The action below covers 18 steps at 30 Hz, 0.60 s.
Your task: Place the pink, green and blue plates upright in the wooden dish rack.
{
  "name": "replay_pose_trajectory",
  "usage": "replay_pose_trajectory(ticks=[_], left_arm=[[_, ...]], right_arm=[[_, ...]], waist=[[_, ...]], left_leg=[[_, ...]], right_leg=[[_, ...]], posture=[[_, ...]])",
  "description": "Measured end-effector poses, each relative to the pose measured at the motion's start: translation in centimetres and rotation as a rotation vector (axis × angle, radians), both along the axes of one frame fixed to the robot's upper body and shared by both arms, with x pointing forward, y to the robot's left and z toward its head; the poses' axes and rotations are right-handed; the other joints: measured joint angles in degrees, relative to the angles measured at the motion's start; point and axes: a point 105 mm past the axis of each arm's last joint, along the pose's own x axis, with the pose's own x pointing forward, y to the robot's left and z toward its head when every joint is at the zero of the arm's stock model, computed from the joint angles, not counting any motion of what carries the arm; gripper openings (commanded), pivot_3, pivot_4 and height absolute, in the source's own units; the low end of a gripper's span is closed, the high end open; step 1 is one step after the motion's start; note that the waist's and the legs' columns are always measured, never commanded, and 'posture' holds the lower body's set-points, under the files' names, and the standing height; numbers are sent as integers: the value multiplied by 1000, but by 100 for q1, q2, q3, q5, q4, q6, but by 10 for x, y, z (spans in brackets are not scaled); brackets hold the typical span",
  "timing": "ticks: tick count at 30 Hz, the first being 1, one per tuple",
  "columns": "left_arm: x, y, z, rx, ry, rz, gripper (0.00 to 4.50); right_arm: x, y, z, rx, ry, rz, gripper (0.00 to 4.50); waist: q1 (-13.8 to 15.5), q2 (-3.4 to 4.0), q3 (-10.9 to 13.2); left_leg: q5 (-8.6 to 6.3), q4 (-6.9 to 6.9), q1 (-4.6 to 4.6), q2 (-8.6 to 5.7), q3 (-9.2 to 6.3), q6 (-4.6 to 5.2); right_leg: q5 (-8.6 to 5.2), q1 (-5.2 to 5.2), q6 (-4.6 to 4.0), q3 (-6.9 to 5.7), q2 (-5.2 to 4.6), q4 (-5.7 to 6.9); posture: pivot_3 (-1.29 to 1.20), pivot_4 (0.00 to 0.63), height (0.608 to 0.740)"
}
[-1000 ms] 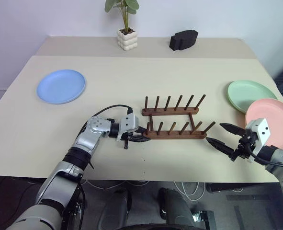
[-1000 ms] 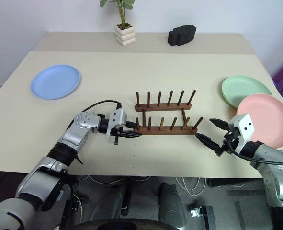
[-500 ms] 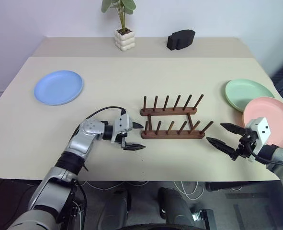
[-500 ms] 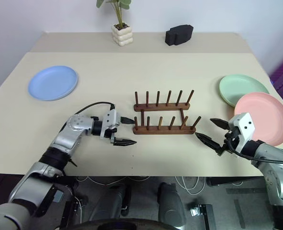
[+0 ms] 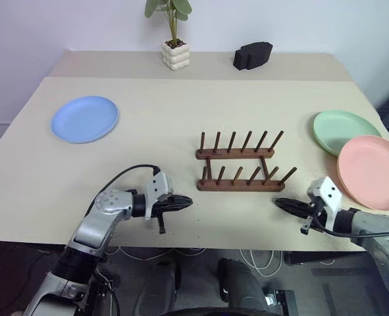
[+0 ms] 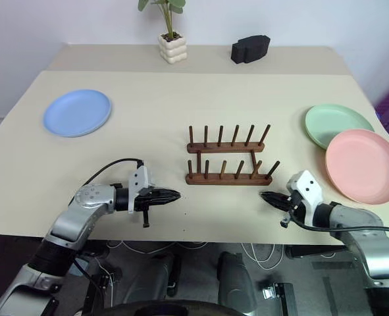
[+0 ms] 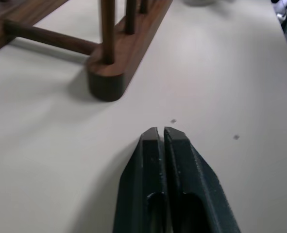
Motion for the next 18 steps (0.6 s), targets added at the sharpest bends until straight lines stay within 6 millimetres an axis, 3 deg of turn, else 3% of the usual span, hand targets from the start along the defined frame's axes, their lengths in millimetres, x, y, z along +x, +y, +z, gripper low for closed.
replay_pose_trajectory(ticks=[8, 18], left_arm=[[19, -26, 1, -40, -28, 103, 109], [40, -31, 2, -42, -104, 182, 109]], right_arm=[[20, 14, -5, -37, -59, 17, 0], [46, 19, -4, -73, -158, 1, 0]], waist=[[-23, -3, -1], [-15, -1, -6]], left_leg=[[0, 5, 7, 0, 2, 0], [1, 8, 15, -2, 2, 0]], right_leg=[[1, 5, 1, -1, 5, 3], [3, 15, -2, -1, 7, 5]], posture=[[0, 150, 735], [0, 150, 735]])
